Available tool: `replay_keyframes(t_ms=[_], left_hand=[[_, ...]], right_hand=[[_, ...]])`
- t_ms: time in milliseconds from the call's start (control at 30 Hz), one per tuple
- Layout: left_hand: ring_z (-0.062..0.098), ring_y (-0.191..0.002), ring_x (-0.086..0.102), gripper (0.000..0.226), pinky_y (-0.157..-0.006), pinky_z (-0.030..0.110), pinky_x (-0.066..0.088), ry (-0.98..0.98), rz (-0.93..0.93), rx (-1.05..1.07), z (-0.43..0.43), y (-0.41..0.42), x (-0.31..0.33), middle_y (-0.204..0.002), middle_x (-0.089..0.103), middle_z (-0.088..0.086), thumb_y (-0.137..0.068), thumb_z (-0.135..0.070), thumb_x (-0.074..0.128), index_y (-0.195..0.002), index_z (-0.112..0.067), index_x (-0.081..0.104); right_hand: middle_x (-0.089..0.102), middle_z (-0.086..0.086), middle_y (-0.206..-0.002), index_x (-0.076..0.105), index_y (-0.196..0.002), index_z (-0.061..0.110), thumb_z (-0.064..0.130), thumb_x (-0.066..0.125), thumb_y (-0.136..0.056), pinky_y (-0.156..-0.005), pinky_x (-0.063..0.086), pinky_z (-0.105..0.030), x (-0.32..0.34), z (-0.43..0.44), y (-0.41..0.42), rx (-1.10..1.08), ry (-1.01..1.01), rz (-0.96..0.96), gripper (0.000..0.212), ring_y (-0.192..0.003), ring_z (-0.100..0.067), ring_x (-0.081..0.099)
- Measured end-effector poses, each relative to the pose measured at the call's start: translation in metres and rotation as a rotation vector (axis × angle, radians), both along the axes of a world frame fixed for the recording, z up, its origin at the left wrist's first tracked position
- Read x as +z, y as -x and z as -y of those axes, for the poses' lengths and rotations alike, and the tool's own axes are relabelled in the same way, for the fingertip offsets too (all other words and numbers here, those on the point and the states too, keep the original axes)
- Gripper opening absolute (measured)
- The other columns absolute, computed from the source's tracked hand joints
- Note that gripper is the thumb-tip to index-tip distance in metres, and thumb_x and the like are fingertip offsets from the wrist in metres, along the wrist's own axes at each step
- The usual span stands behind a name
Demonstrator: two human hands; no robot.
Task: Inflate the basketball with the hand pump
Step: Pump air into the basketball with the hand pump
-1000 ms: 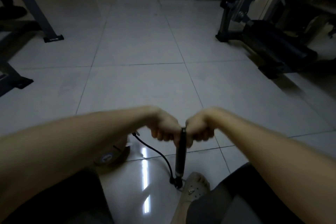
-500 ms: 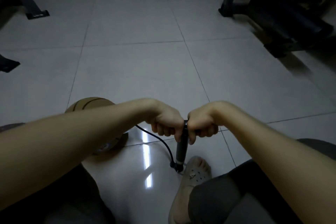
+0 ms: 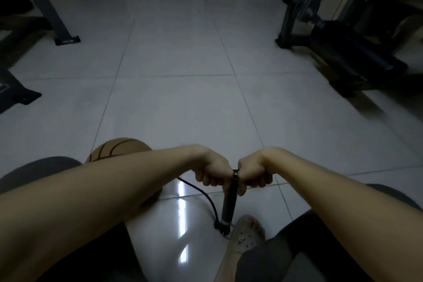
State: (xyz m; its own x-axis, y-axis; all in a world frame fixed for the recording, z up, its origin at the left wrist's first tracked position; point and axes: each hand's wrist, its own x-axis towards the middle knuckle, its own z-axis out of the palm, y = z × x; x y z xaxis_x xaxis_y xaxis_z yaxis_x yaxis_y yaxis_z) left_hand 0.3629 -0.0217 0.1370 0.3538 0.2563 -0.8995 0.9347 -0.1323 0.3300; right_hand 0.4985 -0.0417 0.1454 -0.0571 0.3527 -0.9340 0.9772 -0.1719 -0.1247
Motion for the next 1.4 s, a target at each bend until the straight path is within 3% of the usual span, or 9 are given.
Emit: replay_keyframes(t_ms=[133, 267, 433, 633, 900, 1033, 1100, 1233, 1400], left_hand=[[0.012, -0.046, 0.015, 0.041, -0.042, 0.022, 0.010, 0.033, 0.068, 0.010, -0.023, 0.010, 0.081, -0.056, 0.022, -0.005, -0.091, -0.018, 0.062, -0.059, -0.025, 0.037], [0.012, -0.047, 0.013, 0.048, -0.043, 0.024, 0.011, 0.014, 0.112, -0.033, -0.039, 0.015, 0.129, -0.055, 0.020, -0.005, -0.093, -0.016, 0.060, -0.058, -0.025, 0.030], [0.011, -0.045, 0.013, 0.038, -0.042, 0.023, 0.010, 0.079, 0.057, -0.050, -0.027, 0.006, 0.070, -0.054, 0.020, -0.006, -0.091, -0.014, 0.060, -0.061, -0.024, 0.038], [0.012, -0.047, 0.014, 0.034, -0.047, 0.025, 0.009, 0.107, 0.042, -0.018, -0.015, 0.000, -0.013, -0.054, 0.022, -0.005, -0.087, -0.010, 0.062, -0.061, -0.021, 0.043], [0.015, -0.049, 0.017, 0.036, -0.047, 0.026, 0.012, 0.089, 0.046, 0.028, 0.001, -0.002, -0.056, -0.058, 0.025, -0.001, -0.083, -0.011, 0.064, -0.060, -0.021, 0.039], [0.014, -0.047, 0.020, 0.033, -0.047, 0.025, 0.014, 0.039, 0.017, 0.014, 0.002, -0.002, -0.030, -0.055, 0.029, -0.002, -0.085, -0.012, 0.065, -0.060, -0.019, 0.045], [0.013, -0.046, 0.018, 0.037, -0.047, 0.024, 0.012, 0.025, 0.001, 0.010, -0.003, -0.001, -0.006, -0.056, 0.026, -0.003, -0.086, -0.013, 0.064, -0.059, -0.022, 0.040], [0.011, -0.044, 0.014, 0.043, -0.042, 0.020, 0.009, 0.025, 0.038, 0.010, -0.023, 0.002, 0.067, -0.054, 0.021, -0.005, -0.091, -0.016, 0.059, -0.058, -0.026, 0.034], [0.013, -0.047, 0.013, 0.048, -0.044, 0.024, 0.010, -0.032, 0.120, -0.016, -0.042, 0.001, 0.126, -0.055, 0.019, -0.004, -0.093, -0.015, 0.059, -0.058, -0.025, 0.029]], right_hand=[[0.030, 0.002, -0.054, 0.047, -0.066, 0.019, 0.017, 0.070, -0.090, -0.042, 0.018, -0.020, 0.086, -0.018, -0.002, -0.015, -0.070, -0.073, 0.033, -0.043, -0.012, 0.023], [0.029, 0.001, -0.058, 0.049, -0.070, 0.019, 0.016, 0.070, -0.090, -0.044, 0.017, -0.024, 0.133, -0.025, -0.003, -0.044, -0.112, -0.128, 0.029, -0.048, -0.013, 0.020], [0.027, 0.002, -0.057, 0.044, -0.063, 0.020, 0.016, 0.071, -0.088, -0.043, 0.017, -0.023, 0.076, -0.014, -0.006, -0.044, 0.002, -0.076, 0.036, -0.046, -0.012, 0.019], [0.034, 0.001, -0.053, 0.060, -0.079, 0.012, 0.012, 0.072, -0.084, -0.045, 0.022, -0.024, -0.009, -0.007, -0.007, -0.060, 0.024, -0.086, 0.013, -0.045, -0.014, 0.025], [0.037, 0.001, -0.053, 0.065, -0.090, 0.009, 0.008, 0.069, -0.083, -0.048, 0.025, -0.027, -0.055, 0.001, -0.006, -0.043, 0.067, -0.072, 0.007, -0.046, -0.014, 0.029], [0.040, 0.001, -0.054, 0.066, -0.093, 0.009, 0.011, 0.070, -0.085, -0.047, 0.028, -0.027, -0.032, 0.001, -0.002, -0.029, 0.014, -0.045, 0.010, -0.046, -0.014, 0.032], [0.039, 0.001, -0.054, 0.063, -0.084, 0.011, 0.013, 0.070, -0.087, -0.045, 0.026, -0.027, -0.005, -0.003, -0.002, -0.021, -0.005, -0.051, 0.008, -0.045, -0.013, 0.031], [0.031, 0.001, -0.053, 0.053, -0.068, 0.015, 0.012, 0.071, -0.088, -0.042, 0.018, -0.021, 0.070, -0.020, -0.009, -0.035, -0.069, -0.092, 0.026, -0.043, -0.013, 0.024], [0.026, 0.000, -0.058, 0.051, -0.074, 0.017, 0.014, 0.070, -0.089, -0.045, 0.015, -0.024, 0.131, -0.027, -0.018, -0.064, -0.102, -0.139, 0.024, -0.048, -0.014, 0.018]])
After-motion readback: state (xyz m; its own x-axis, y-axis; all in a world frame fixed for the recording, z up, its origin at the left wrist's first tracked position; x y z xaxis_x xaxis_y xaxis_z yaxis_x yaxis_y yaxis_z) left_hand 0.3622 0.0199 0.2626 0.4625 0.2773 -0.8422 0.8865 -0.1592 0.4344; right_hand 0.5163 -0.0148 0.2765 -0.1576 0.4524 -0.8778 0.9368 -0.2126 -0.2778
